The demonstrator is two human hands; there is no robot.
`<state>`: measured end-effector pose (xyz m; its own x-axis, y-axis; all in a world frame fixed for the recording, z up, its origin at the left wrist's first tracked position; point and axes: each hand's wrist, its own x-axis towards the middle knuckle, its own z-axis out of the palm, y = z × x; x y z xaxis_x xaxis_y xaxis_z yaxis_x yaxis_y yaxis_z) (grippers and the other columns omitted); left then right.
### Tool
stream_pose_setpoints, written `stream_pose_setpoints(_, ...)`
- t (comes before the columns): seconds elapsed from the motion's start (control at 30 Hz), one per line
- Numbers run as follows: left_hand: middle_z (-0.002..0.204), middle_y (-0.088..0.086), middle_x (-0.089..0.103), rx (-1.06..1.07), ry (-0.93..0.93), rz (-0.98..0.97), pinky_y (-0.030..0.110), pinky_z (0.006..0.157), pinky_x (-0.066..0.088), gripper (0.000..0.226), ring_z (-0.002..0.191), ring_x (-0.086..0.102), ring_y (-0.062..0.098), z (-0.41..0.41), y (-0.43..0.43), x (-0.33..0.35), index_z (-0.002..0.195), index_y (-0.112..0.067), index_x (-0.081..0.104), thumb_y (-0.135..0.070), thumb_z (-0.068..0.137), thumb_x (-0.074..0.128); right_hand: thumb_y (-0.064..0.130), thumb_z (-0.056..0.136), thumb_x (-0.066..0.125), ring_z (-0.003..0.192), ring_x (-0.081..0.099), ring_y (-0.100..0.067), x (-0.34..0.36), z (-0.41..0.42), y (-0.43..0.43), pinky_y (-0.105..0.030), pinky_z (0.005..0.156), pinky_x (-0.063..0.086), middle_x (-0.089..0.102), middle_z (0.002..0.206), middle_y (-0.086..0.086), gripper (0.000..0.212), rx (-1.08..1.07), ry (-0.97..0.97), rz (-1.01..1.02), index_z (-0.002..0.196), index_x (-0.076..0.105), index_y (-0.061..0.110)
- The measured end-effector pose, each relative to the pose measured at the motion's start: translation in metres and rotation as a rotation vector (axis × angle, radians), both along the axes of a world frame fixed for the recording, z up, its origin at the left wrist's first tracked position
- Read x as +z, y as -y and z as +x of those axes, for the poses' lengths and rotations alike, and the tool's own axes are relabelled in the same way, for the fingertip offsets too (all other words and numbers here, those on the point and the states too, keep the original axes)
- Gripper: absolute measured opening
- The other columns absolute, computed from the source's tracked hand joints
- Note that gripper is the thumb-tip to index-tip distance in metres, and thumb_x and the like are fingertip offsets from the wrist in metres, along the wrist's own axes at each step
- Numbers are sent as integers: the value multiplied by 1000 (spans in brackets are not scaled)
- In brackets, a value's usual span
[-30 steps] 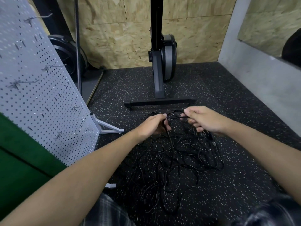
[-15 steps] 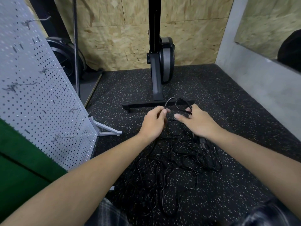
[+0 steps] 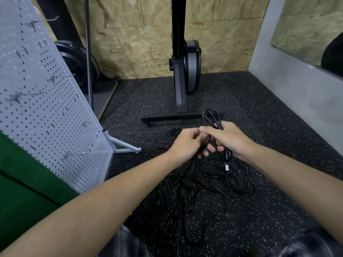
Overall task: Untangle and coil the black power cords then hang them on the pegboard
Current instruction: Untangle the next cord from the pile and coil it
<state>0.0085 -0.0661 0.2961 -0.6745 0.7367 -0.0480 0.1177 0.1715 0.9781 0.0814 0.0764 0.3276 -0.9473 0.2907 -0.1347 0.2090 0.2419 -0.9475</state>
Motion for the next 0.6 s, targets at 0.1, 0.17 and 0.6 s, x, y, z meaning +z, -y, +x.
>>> stream_pose_setpoints(0.1, 72, 16, 73, -32, 148, -20, 26, 49, 54, 37, 52, 66, 18, 6, -3, 1, 101, 2, 58, -23, 116, 35, 35, 95, 74, 46, 44, -6, -2, 0, -3, -23, 46, 34, 58, 64, -2, 24, -55, -19, 27, 80, 69, 17)
stream_pose_setpoints(0.17, 67, 15, 71, -57, 184, -66, 27, 50, 56, 45, 50, 67, 19, 9, -4, 0, 92, -2, 56, -30, 116, 30, 35, 94, 75, 47, 47, -3, -2, 1, -3, -23, 48, 35, 56, 56, 9, 24, -46, -35, 34, 78, 68, 19)
stream_pose_setpoints(0.6, 101, -13, 77, -308, -218, -524, 34, 95, 51, 34, 95, 70, 9, -24, 25, -45, 98, -27, 76, -51, 106, 53, 34, 107, 57, 66, 64, -17, 14, -2, -27, -43, 87, 62, 51, 63, 0, 31, -246, -210, -386, 83, 55, 14)
